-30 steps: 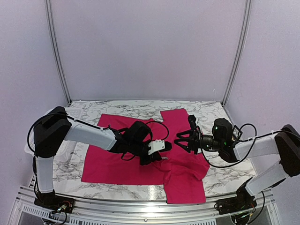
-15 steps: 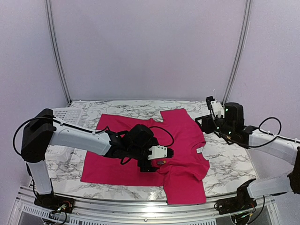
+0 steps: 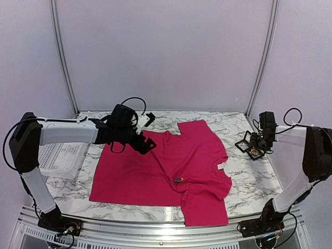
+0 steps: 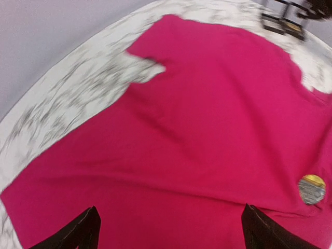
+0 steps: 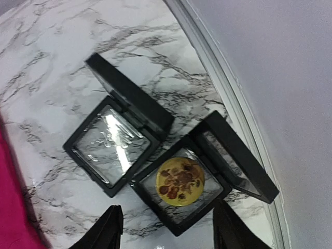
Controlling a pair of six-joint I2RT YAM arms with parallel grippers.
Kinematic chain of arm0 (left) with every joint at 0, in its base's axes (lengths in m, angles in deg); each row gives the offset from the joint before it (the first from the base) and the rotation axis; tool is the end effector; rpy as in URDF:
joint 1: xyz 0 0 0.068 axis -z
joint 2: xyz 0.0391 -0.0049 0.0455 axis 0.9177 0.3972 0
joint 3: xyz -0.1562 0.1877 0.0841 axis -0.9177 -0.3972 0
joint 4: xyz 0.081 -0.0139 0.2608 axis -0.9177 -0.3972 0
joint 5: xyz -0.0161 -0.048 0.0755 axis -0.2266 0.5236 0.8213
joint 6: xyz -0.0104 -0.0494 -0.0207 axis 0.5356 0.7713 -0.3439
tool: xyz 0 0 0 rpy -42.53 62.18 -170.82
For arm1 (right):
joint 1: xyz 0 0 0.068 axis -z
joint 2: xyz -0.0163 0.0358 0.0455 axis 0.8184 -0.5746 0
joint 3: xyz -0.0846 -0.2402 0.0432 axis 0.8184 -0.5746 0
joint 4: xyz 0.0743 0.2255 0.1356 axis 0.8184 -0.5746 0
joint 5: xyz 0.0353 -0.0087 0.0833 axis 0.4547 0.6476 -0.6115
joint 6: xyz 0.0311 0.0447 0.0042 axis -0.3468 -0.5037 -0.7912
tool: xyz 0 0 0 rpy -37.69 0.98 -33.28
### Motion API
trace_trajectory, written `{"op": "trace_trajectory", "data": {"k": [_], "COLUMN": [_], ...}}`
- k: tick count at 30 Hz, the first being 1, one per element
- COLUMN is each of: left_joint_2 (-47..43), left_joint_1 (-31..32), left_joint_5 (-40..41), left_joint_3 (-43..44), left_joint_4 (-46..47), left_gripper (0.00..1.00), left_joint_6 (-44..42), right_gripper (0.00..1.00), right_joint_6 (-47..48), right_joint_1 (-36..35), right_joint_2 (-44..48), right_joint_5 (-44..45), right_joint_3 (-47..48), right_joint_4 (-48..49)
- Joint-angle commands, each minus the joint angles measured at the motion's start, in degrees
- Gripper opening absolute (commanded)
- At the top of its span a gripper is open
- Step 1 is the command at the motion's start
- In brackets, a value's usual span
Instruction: Pin the brooch onto the clothing
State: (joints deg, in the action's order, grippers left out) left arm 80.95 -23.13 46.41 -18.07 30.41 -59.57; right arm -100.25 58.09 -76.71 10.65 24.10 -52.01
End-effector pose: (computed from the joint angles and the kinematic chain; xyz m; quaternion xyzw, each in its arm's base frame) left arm 0.2936 -0.2839 0.2115 0.4265 0.7711 -0.1798 0.4372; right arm 0.3177 -0.0241 0.1768 0.1554 0.9301 -0.0594 0.3274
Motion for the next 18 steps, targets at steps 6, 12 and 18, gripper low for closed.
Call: {"op": "trace_trajectory", "data": {"k": [6, 12, 18], "left_joint_2": [-0.1, 0.0, -0.7], "left_joint_1": [-6.0, -6.1, -6.0], "left_joint_5": [4.4, 1.7, -1.9], "left_joint_3": [-7.9, -7.6, -8.3], "left_joint_4": [5.5, 6.3, 6.6], "left_gripper": [0.97, 0.97, 0.97], "left_joint_6": [14.9, 13.2, 12.3], "right_gripper": [0.69, 0.68, 0.68], "right_joint_6": [-0.9, -0.7, 1.2], "right_joint_1": [4.2, 4.5, 4.9], "right_joint_2": [-6.4, -11.6, -14.1], "right_joint_5": [0.9, -1.9, -1.2], "right_joint_3": [1.5, 3.3, 3.3], "right_joint_4": [4.4, 5.9, 8.3]}}
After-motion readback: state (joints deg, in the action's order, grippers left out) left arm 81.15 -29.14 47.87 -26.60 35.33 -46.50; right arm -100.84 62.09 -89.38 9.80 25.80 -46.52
